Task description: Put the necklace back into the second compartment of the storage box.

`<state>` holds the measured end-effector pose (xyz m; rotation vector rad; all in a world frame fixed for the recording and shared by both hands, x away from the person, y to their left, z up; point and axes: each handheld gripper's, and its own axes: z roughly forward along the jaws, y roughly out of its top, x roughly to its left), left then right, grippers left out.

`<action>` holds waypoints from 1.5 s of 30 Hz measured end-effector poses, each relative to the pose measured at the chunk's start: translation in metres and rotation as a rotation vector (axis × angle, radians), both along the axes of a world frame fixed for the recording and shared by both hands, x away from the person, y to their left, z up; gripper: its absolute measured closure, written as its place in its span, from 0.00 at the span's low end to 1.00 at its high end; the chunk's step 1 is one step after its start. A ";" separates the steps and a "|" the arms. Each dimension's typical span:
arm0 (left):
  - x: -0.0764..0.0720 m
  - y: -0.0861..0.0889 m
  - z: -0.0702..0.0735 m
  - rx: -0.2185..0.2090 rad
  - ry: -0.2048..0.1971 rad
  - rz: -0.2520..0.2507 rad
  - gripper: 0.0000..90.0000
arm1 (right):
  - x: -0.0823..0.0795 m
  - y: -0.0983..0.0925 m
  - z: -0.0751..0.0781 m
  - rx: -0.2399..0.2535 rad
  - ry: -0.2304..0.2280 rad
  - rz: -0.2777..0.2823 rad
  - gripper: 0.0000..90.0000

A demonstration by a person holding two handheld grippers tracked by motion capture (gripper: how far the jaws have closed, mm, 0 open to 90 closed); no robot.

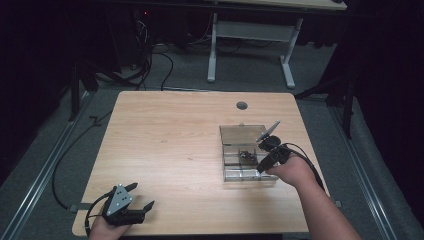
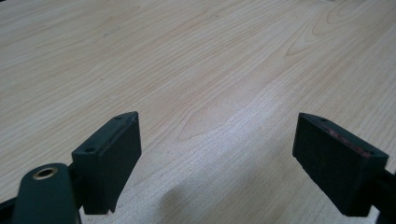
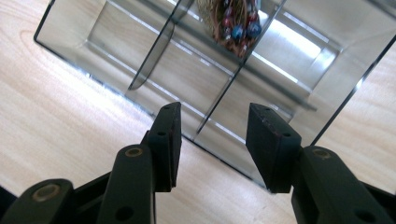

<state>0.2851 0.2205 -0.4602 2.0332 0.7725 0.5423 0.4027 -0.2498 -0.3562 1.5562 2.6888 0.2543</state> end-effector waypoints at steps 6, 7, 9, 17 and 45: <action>0.000 0.000 0.000 -0.001 0.001 -0.002 0.18 | -0.015 -0.007 0.006 -0.010 -0.007 -0.017 0.63; 0.000 0.000 0.000 -0.001 -0.001 -0.001 0.18 | -0.018 -0.008 0.006 -0.009 -0.014 -0.026 0.63; 0.000 0.000 0.000 -0.002 -0.002 -0.001 0.18 | -0.024 -0.011 0.008 -0.013 -0.018 -0.034 0.63; 0.000 0.000 0.000 -0.001 -0.002 0.002 0.18 | -0.043 -0.030 -0.001 -0.015 -0.027 -0.054 0.62; 0.000 0.000 0.000 -0.004 -0.002 0.003 0.18 | -0.065 -0.040 -0.018 0.008 -0.030 -0.079 0.59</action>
